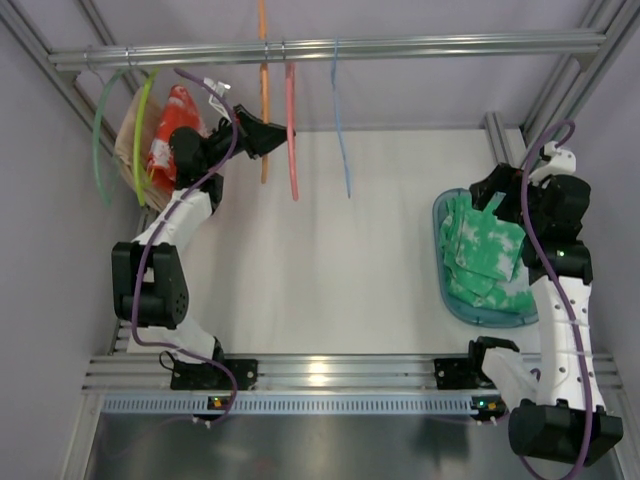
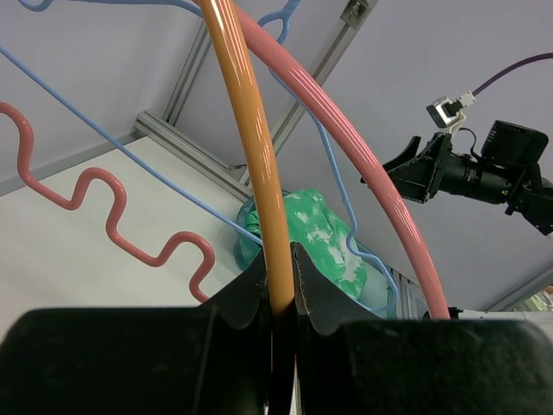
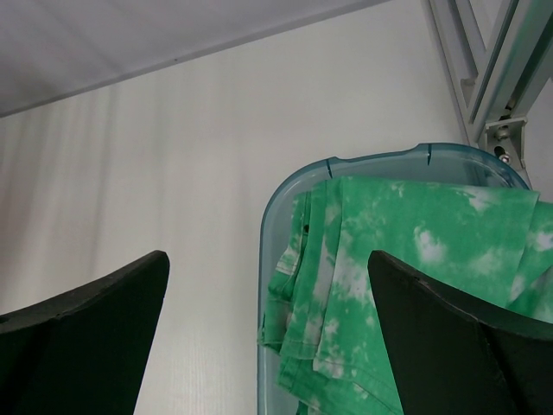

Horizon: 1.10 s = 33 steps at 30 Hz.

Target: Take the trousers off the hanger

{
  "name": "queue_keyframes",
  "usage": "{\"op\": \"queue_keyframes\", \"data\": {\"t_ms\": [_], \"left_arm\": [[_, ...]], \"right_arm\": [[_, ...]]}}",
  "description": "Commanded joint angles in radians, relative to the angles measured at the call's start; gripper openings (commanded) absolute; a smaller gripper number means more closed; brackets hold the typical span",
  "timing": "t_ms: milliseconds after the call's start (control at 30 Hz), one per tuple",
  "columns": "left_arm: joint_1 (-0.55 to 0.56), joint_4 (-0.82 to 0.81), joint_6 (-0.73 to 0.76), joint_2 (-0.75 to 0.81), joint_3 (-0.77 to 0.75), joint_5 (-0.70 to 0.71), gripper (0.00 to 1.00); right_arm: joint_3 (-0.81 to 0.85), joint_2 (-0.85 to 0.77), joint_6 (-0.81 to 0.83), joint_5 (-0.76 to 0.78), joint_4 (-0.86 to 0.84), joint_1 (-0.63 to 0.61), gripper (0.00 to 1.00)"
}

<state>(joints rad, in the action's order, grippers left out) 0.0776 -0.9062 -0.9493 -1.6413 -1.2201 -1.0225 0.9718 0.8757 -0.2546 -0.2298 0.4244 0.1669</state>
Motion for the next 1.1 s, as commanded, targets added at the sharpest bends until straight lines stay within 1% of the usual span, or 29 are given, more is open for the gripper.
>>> {"op": "queue_keyframes", "data": {"t_ms": [0,267,400,467,733,900,1000,1067], "left_arm": [[0.002,-0.042,-0.083,-0.008,-0.039,0.133,0.0],[0.017,-0.04,-0.144,0.09,0.03,0.16,0.0],[0.022,0.05,-0.174,0.109,0.022,0.196,0.0],[0.028,0.062,-0.18,0.123,0.027,0.208,0.0],[0.045,0.079,-0.18,0.14,0.079,0.205,0.0],[0.047,0.151,-0.16,0.147,0.077,0.216,0.0],[0.047,0.153,-0.16,0.15,0.079,0.216,0.0],[0.047,0.208,-0.14,0.144,0.062,0.225,0.0]], "right_arm": [[0.01,-0.029,0.009,0.0,-0.006,0.006,0.99],[-0.018,-0.052,0.0,-0.006,-0.013,0.006,0.99],[-0.022,-0.06,-0.009,-0.011,-0.015,0.006,0.99],[-0.024,-0.063,-0.008,-0.011,-0.015,0.006,0.99],[-0.031,-0.079,-0.008,-0.011,-0.01,0.008,0.99],[-0.039,-0.087,-0.008,-0.013,-0.009,0.008,0.99],[-0.045,-0.092,-0.009,-0.014,-0.009,0.008,0.99],[-0.048,-0.096,-0.011,-0.014,-0.009,0.006,0.99]]}}
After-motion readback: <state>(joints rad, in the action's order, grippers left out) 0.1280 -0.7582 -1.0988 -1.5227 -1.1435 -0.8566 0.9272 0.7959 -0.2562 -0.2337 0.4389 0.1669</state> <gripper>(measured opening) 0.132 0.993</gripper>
